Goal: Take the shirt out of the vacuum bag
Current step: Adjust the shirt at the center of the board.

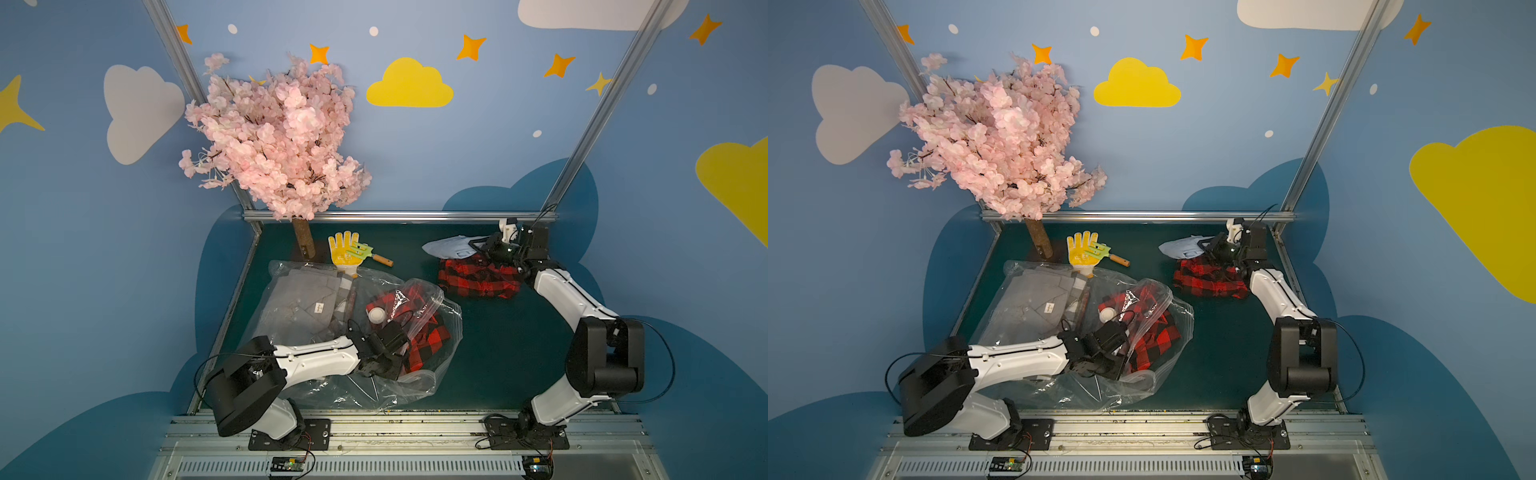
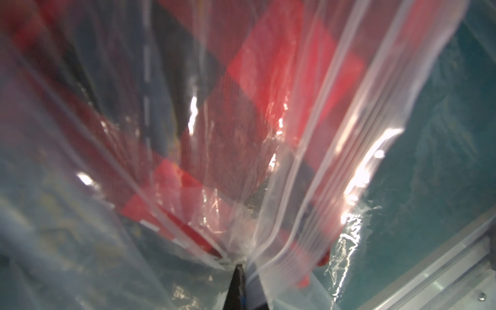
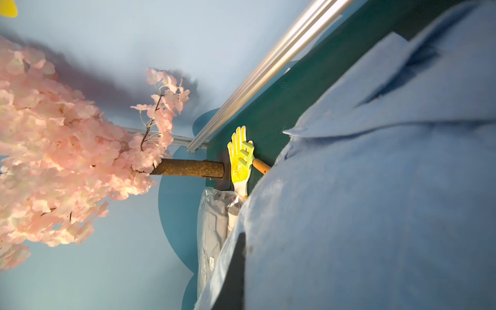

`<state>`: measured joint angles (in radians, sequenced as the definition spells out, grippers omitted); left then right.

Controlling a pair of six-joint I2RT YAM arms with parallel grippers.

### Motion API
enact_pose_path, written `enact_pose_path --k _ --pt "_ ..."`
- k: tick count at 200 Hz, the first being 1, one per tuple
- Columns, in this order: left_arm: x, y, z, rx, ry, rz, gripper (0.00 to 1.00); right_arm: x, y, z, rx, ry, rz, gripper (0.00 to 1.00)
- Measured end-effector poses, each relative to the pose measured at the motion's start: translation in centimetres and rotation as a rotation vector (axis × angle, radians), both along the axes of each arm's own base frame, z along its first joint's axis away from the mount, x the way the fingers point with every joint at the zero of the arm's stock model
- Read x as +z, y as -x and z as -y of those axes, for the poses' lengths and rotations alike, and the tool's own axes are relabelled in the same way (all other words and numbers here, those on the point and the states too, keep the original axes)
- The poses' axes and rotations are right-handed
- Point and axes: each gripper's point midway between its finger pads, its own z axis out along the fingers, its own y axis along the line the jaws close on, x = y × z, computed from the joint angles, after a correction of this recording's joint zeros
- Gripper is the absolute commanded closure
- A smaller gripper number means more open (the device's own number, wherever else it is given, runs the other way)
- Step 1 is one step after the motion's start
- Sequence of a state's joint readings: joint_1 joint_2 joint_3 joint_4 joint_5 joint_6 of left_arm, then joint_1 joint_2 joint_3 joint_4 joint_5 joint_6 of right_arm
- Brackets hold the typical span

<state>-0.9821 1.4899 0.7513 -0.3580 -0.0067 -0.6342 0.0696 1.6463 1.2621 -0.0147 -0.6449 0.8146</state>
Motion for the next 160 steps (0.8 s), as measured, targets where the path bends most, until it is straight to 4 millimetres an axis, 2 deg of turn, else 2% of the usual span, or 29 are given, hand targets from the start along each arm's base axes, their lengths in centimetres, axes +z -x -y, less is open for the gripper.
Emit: enact_pose_path --k 16,39,66,106,160 --pt "0.0 0.0 -0.1 0.000 -0.001 0.000 0.96 1.7 -1.5 -0.6 0.046 0.015 0.029 1.00" --pt "0.1 0.1 -0.1 0.000 0.003 0.003 0.96 3.1 -3.3 -1.8 0.113 0.042 0.046 1.00" --pt "0.1 0.1 -0.2 0.002 0.002 0.002 0.96 5.0 -4.2 -3.7 0.195 0.082 0.080 1.00" --pt "0.0 0.1 -0.3 0.003 0.000 0.001 0.96 9.6 -3.1 -6.0 0.304 0.128 0.215 1.00" --pt "0.0 0.1 -0.4 0.005 0.001 0.001 0.96 13.3 -0.2 -7.6 0.470 0.223 0.352 1.00"
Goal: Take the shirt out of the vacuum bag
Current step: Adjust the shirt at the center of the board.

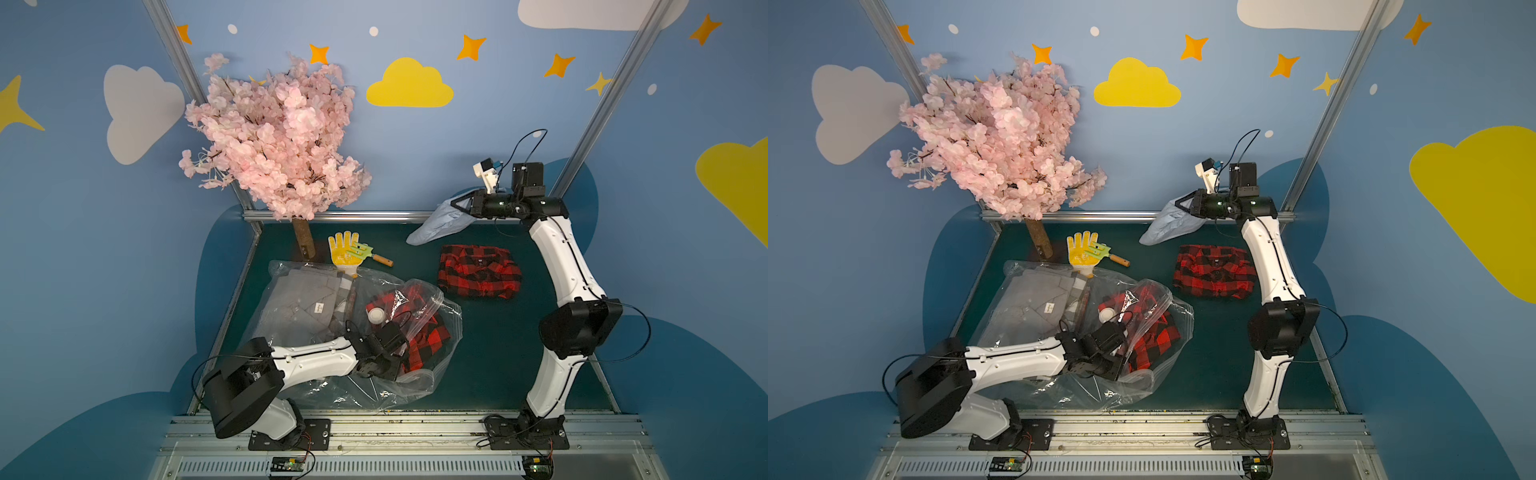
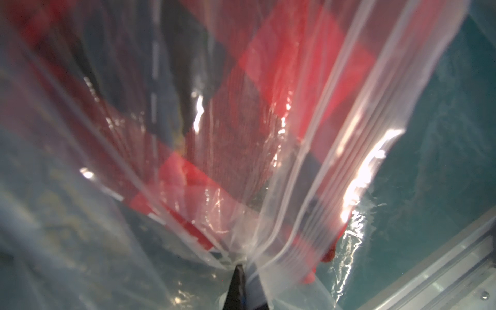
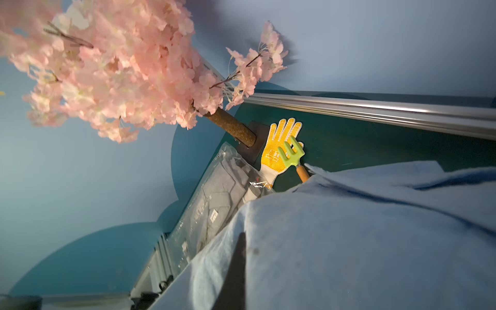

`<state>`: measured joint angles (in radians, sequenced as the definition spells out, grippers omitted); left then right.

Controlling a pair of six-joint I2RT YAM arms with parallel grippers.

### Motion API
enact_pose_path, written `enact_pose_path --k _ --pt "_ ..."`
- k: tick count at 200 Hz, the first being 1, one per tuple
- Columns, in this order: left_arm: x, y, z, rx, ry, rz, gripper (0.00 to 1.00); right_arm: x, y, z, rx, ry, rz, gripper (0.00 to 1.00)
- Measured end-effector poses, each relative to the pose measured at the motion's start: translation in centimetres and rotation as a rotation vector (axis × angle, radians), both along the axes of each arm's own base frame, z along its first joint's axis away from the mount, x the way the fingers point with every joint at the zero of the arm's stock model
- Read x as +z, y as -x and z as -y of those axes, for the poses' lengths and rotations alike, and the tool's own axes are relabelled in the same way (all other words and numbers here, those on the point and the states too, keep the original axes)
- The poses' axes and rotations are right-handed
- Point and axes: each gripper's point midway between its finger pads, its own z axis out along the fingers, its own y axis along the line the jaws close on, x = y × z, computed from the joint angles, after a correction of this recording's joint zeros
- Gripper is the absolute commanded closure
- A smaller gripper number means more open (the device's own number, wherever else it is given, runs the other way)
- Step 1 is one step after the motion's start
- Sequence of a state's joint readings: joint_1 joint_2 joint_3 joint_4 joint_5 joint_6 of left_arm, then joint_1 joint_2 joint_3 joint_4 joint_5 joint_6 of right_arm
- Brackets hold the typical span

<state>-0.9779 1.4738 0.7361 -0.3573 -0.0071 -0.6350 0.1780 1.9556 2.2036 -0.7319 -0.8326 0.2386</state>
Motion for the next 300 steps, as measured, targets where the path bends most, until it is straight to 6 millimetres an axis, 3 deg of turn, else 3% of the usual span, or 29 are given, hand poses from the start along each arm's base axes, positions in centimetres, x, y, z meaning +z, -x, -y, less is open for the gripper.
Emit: enact_pose_path --k 36,111,161,209,236,261,300 --pt "0.0 0.0 0.0 0.003 0.001 0.000 0.96 -0.3 1.7 -0.8 0.106 0.135 0.080 1.00" --pt "0.0 0.1 0.1 0.018 -0.003 0.003 0.96 -6.8 3.8 0.4 0.245 0.361 0.021 1.00" --pt "-0.3 0.1 0.0 0.025 -0.016 0.005 0.96 -7.3 3.7 0.8 0.273 0.404 0.057 1.00" --pt "-0.5 -0.1 0.2 0.031 -0.031 0.001 0.96 -7.2 3.1 -0.4 0.311 0.400 0.110 1.00" --pt "-0.6 -0.1 0.2 0.033 -0.035 -0.001 0.96 -8.3 2.7 -0.5 0.314 0.406 0.084 1.00" --pt "-0.7 -0.2 0.5 0.032 -0.043 -0.006 0.97 -12.1 1.6 1.2 0.279 0.434 -0.036 1.00" --pt "-0.9 -0.3 0.6 0.031 -0.051 -0.011 0.97 -18.7 0.6 7.7 0.147 0.434 -0.280 1.00"
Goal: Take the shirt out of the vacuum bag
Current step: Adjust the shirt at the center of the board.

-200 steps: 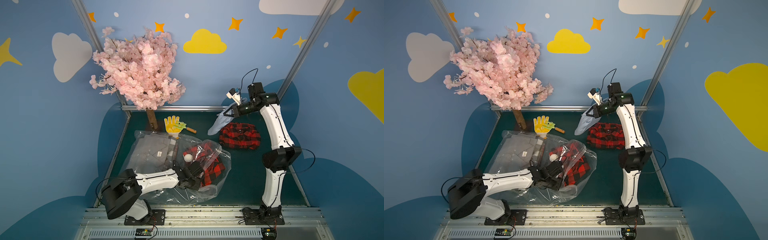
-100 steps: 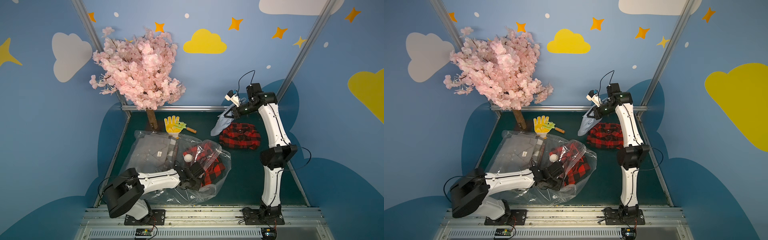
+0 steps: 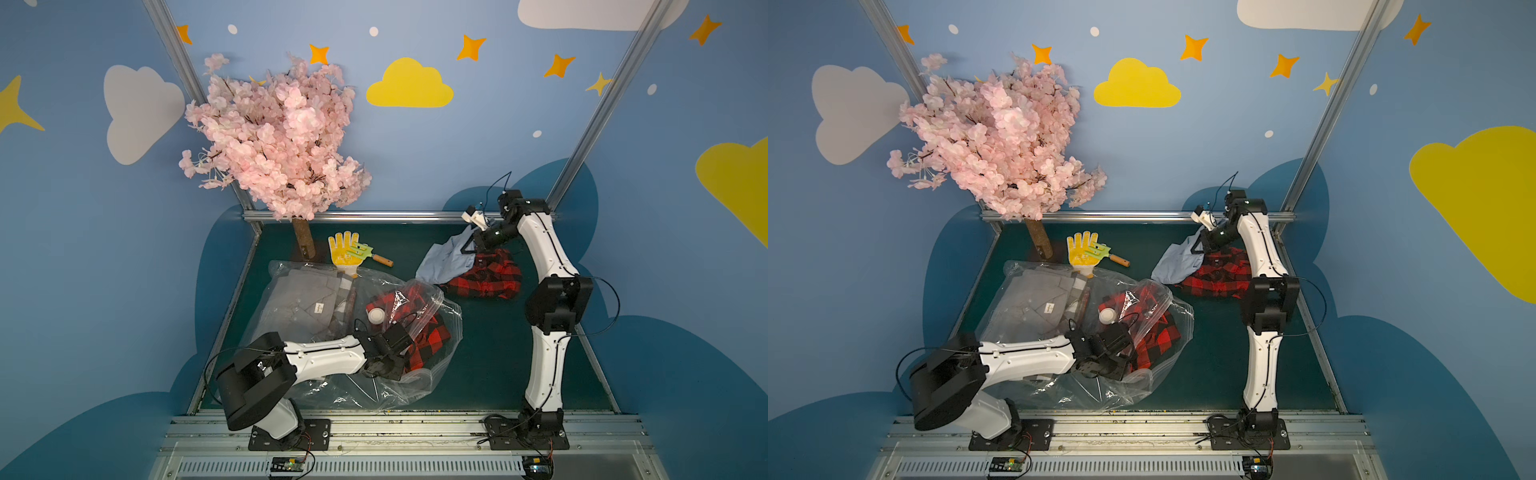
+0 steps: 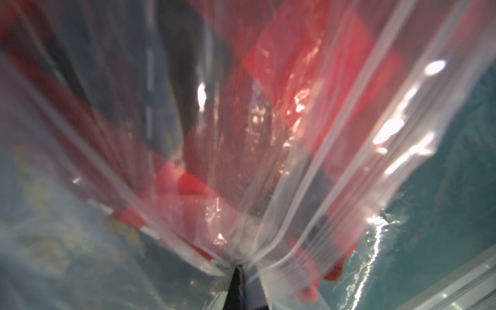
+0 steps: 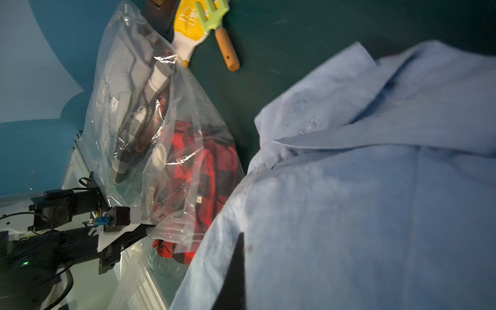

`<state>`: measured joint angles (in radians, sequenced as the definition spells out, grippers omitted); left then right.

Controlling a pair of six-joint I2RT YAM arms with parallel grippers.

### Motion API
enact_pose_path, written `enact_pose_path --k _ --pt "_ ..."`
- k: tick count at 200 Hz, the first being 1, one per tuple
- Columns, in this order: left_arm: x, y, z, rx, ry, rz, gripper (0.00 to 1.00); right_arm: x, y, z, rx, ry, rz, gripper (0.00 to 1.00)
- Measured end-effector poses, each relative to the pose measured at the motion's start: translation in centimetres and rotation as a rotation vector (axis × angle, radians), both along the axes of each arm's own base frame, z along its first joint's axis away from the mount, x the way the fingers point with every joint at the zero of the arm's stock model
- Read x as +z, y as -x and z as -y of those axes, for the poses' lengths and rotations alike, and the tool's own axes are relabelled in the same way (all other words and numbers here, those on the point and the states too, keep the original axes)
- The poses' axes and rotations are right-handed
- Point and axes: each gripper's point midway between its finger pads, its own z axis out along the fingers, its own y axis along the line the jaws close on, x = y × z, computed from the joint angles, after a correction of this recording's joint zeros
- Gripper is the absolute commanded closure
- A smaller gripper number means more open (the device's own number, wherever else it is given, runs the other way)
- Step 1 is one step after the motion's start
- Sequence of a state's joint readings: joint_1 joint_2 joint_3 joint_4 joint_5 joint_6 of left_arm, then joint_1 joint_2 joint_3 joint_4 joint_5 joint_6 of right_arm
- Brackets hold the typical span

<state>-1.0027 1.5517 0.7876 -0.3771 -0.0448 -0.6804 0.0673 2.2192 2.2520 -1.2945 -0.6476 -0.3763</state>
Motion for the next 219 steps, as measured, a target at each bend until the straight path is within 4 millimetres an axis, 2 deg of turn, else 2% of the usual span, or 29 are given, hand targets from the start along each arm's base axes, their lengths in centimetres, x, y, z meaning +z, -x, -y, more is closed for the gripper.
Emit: enact_pose_path --k 18,32,74,81,95,116,131,142,156,170,185,219 --pt "-0.1 0.0 0.0 0.000 -0.004 -0.002 0.97 -1.5 0.0 2.9 -0.078 0.001 -0.040 1.00" --pt "-0.1 0.0 0.1 0.000 -0.004 -0.002 0.97 -1.6 -0.4 4.4 -0.121 0.010 -0.037 1.00" --pt "-0.1 0.0 0.1 -0.003 -0.004 -0.001 0.97 -1.6 -1.7 6.5 -0.236 0.067 -0.025 1.00" --pt "-0.1 0.0 0.1 -0.004 -0.004 -0.001 0.97 -1.8 -1.8 6.7 -0.248 0.078 -0.026 0.96" --pt "-0.1 0.0 0.1 -0.004 -0.004 -0.001 0.97 -2.2 -1.9 7.3 -0.275 0.106 -0.033 0.95" --pt "-0.1 0.0 0.1 -0.004 -0.004 -0.001 0.97 -2.9 -2.1 8.7 -0.325 0.166 -0.046 0.89" --pt "-0.1 0.0 0.1 -0.004 -0.004 -0.001 0.97 -3.4 -2.2 10.0 -0.369 0.188 -0.066 0.70" --pt "-0.1 0.0 0.1 -0.004 -0.004 -0.001 0.97 -4.1 -2.1 11.2 -0.402 0.204 -0.081 0.62" --pt "-0.1 0.0 0.1 -0.004 -0.004 -0.001 0.97 -5.3 -1.8 12.8 -0.457 0.222 -0.121 0.60" --pt "-0.2 0.0 0.1 -0.004 -0.004 -0.001 0.97 -7.0 -1.2 14.4 -0.511 0.239 -0.170 0.53" --pt "-0.3 0.0 0.1 -0.005 -0.006 -0.003 0.97 -8.7 -0.4 16.0 -0.572 0.258 -0.224 0.52" --pt "-0.3 0.0 0.2 -0.005 -0.004 -0.002 0.97 -11.1 1.3 18.1 -0.692 0.272 -0.282 0.47"
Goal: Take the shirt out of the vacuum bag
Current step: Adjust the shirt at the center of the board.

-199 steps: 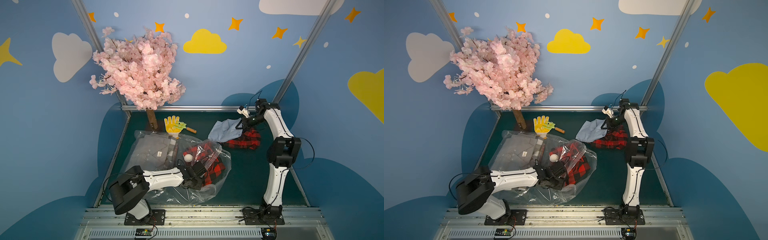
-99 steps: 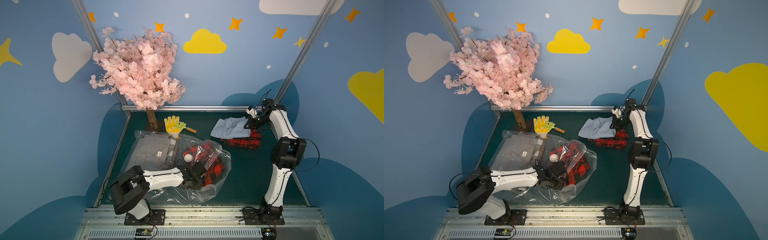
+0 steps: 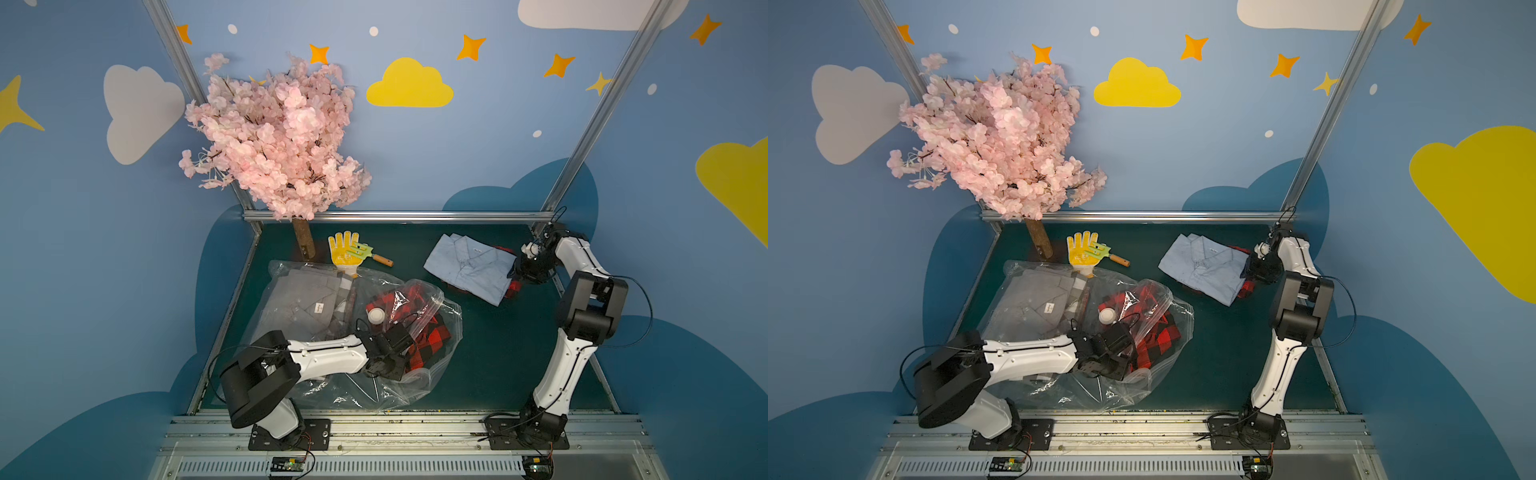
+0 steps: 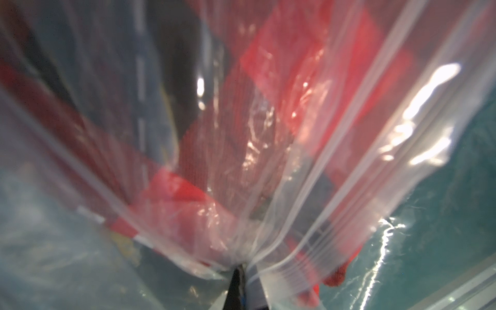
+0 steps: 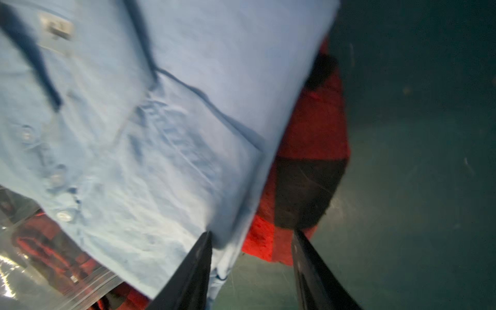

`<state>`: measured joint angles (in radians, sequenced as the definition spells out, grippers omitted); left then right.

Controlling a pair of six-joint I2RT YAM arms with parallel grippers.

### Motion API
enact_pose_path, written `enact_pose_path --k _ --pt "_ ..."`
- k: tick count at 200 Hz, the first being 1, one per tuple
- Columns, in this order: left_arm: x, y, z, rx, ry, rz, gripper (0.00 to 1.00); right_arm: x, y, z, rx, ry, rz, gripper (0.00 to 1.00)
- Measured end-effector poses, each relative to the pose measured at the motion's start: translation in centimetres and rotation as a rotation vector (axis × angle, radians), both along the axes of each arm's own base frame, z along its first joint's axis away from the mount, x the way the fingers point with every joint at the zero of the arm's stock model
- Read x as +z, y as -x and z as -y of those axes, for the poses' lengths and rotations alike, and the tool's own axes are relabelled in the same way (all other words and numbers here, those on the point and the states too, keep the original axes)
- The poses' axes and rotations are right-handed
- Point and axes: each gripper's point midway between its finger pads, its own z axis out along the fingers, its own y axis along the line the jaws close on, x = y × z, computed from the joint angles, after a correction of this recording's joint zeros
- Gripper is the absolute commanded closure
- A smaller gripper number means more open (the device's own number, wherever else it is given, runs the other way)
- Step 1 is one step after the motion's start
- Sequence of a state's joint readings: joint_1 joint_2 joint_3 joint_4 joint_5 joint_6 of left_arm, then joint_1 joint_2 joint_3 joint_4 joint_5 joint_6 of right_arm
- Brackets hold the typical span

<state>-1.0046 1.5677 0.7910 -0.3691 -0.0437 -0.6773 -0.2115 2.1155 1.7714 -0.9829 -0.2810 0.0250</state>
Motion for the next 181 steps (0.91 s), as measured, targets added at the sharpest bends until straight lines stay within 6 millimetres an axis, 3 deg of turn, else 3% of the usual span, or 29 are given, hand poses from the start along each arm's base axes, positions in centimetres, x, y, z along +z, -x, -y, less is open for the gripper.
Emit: enact_pose_path --k 12,31,55,69,83,109,124,144,181 --pt "0.0 0.0 0.0 0.000 0.001 0.000 0.97 0.5 0.9 -0.1 -0.031 -0.005 0.013 0.40" --pt "0.0 0.0 0.0 -0.001 0.002 -0.001 0.97 3.1 1.8 -1.3 -0.054 -0.044 0.100 0.40" --pt "0.0 0.0 0.1 -0.001 0.002 -0.002 0.97 7.2 3.6 -4.9 -0.025 -0.123 0.246 0.38" --pt "0.1 0.0 0.1 -0.004 0.004 -0.001 0.97 7.9 4.8 -6.9 -0.019 -0.187 0.286 0.38" --pt "0.2 0.0 0.3 -0.007 0.007 -0.002 0.97 6.7 6.2 -8.6 -0.033 -0.264 0.272 0.38" --pt "0.4 -0.1 0.5 -0.019 0.011 0.000 0.97 1.1 9.2 -9.4 -0.134 -0.357 0.139 0.38" --pt "0.6 -0.1 0.6 -0.024 0.012 -0.001 0.97 -1.2 10.8 -9.7 -0.190 -0.393 0.076 0.38" --pt "0.6 -0.1 0.6 -0.027 0.012 0.000 0.97 -2.3 11.4 -10.0 -0.233 -0.429 0.058 0.38" --pt "0.6 0.0 0.6 -0.031 0.011 0.001 0.97 -2.2 9.7 -9.0 -0.297 -0.462 0.145 0.38"
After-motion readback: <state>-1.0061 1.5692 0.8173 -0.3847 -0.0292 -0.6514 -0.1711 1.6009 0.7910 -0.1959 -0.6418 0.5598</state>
